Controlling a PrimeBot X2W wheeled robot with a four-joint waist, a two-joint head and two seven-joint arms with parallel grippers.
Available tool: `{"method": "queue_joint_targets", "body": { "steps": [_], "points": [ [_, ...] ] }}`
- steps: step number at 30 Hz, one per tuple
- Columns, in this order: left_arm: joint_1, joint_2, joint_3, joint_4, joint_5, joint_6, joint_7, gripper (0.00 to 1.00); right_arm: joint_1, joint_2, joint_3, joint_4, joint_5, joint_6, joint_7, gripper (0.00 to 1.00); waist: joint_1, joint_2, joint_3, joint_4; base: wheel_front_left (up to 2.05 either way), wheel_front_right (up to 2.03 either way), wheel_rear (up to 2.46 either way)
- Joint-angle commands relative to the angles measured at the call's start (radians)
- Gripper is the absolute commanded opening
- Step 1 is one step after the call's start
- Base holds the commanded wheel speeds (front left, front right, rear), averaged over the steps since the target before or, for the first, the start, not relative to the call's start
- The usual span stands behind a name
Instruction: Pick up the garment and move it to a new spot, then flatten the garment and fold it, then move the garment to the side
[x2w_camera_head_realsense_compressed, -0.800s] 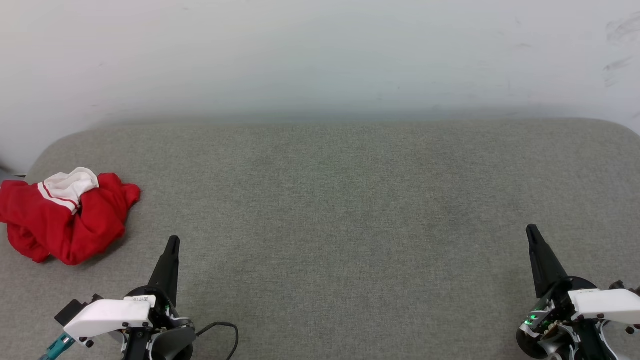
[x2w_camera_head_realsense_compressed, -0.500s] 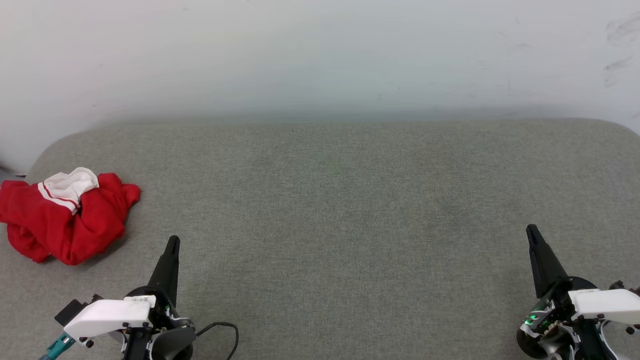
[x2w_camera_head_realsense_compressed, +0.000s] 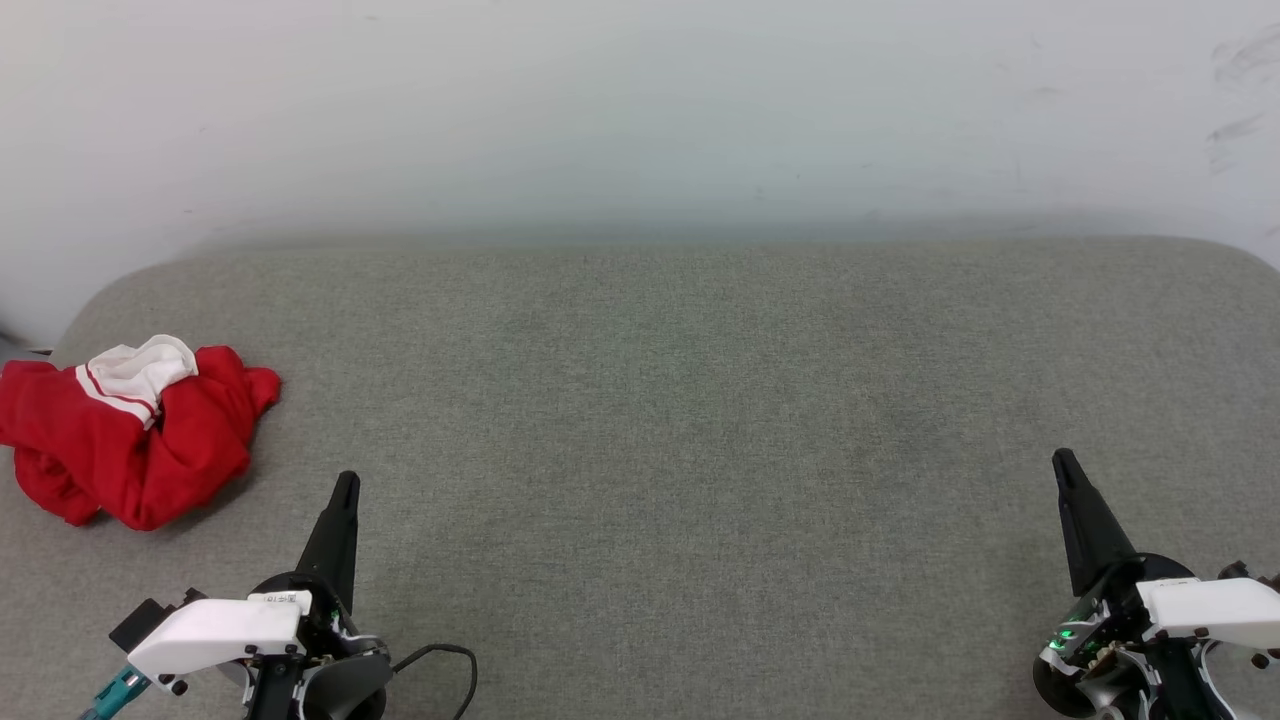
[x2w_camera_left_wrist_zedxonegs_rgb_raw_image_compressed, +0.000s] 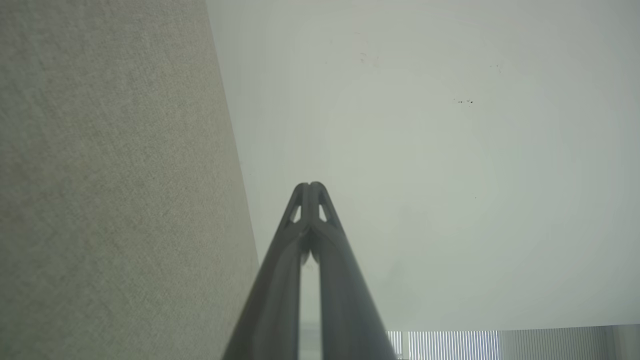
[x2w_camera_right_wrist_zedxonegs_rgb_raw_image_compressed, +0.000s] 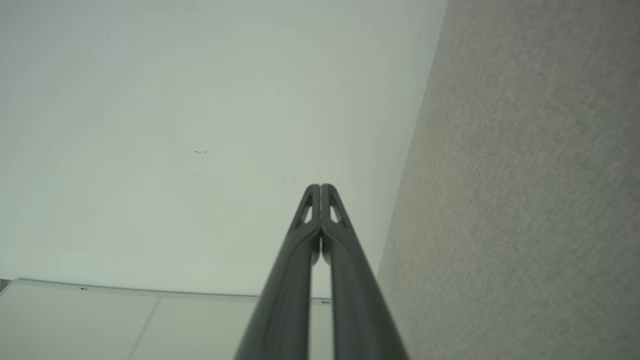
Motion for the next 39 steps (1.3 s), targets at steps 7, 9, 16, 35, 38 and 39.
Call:
{"method": "queue_joint_targets", "body": {
  "steps": [7,9,16,35,38,39],
  "points": [
    [-0.008,-0.001,0.002,-0.001,0.000,-0.004,0.004,0.00,-0.011,0.002,-0.001,0.000,0.004,0.000,0.001,0.00,0.0000,0.0000,0.000,0.000,0.00,0.00,0.00],
    [-0.008,-0.001,0.002,-0.001,0.000,-0.004,0.004,0.00,-0.011,0.002,-0.001,0.000,0.004,0.000,0.001,0.00,0.0000,0.0000,0.000,0.000,0.00,0.00,0.00],
    [-0.008,-0.001,0.002,-0.001,0.000,-0.004,0.004,0.00,-0.011,0.002,-0.001,0.000,0.004,0.000,0.001,0.00,0.0000,0.0000,0.000,0.000,0.00,0.00,0.00],
    [0.036,-0.003,-0.007,-0.008,0.079,0.000,-0.061,1.00,0.045,0.001,-0.010,0.010,-0.103,0.000,-0.059,1.00,0.0000,0.0000,0.002,0.000,0.00,0.00,0.00],
    [0.034,-0.003,0.003,-0.017,0.127,0.000,-0.075,1.00,0.046,0.001,-0.020,-0.003,-0.148,0.000,-0.073,1.00,0.0000,0.0000,0.002,0.001,0.00,0.00,0.00],
    [0.033,-0.003,0.006,-0.022,0.145,0.002,-0.079,1.00,0.046,0.001,-0.024,-0.009,-0.166,0.000,-0.078,1.00,0.0000,0.0000,0.002,0.001,0.00,0.00,0.00]
  ]
}}
